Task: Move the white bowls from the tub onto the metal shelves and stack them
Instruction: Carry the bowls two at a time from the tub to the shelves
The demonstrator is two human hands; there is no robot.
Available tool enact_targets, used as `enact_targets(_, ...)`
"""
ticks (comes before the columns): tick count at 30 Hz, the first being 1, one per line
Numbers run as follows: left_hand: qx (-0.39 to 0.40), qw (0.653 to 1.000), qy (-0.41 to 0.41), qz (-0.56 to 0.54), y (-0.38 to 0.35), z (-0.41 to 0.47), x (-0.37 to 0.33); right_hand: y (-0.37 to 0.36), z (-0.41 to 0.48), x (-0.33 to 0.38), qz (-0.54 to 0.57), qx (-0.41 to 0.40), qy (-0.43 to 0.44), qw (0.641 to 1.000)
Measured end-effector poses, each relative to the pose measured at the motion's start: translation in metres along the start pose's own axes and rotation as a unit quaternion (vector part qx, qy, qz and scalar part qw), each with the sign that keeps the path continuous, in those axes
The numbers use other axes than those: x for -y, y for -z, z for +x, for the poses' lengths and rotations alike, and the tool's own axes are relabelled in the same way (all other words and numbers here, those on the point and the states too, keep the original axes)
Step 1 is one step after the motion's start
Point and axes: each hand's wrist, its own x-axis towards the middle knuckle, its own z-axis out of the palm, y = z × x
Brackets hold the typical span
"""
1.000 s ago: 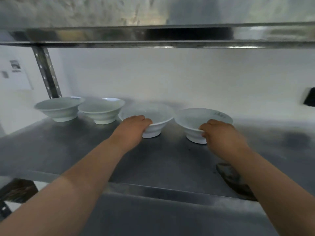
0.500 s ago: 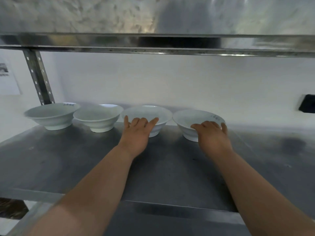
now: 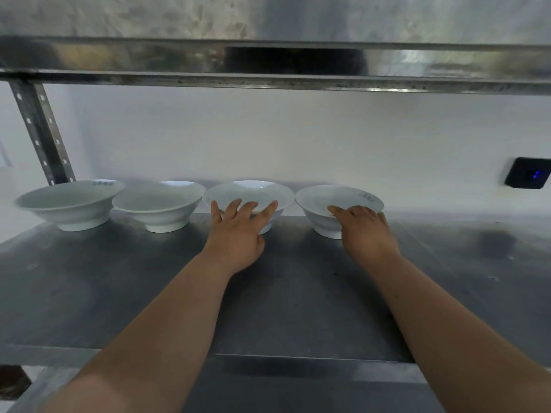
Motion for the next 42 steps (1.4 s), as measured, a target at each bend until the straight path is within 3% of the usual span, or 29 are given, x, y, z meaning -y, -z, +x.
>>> enact_targets(13,0.010,1.000,0.001,-0.022,0.002,-0.005,0.001,-0.006,-0.008,-0.001,0.024,-0.015,0.004,1.000)
enact_targets(16,-0.061,0.986,-0.011,-0.153,0.020,-0.016,-0.013,0.014,-0.034,0.005,0.117,-0.067,0.012,0.991)
enact_targets(19,-0.079,0.923,-0.011,-0.377,0.052,-0.051,-0.044,0.047,-0.086,0.016,0.251,-0.081,-0.013,0.965)
enact_targets(23,-0.006,0.835,-0.040,-0.549,0.085,-0.128,-0.075,0.082,-0.191,0.028,0.362,-0.081,-0.054,0.927)
enact_targets(27,0.104,0.790,-0.076,-0.599,0.073,-0.197,-0.088,0.094,-0.306,0.039,0.392,-0.057,-0.117,0.911)
enact_targets(32,0.278,0.743,-0.051,-0.607,0.023,-0.278,-0.120,0.054,-0.439,0.054,0.357,-0.001,-0.269,0.894)
enact_targets(39,0.419,0.716,-0.068,-0.553,-0.002,-0.387,-0.195,0.037,-0.614,0.091,0.373,0.025,-0.481,0.793)
enact_targets(42,0.468,0.681,-0.091,-0.555,0.009,-0.419,-0.228,0.052,-0.679,0.101,0.387,0.010,-0.540,0.747)
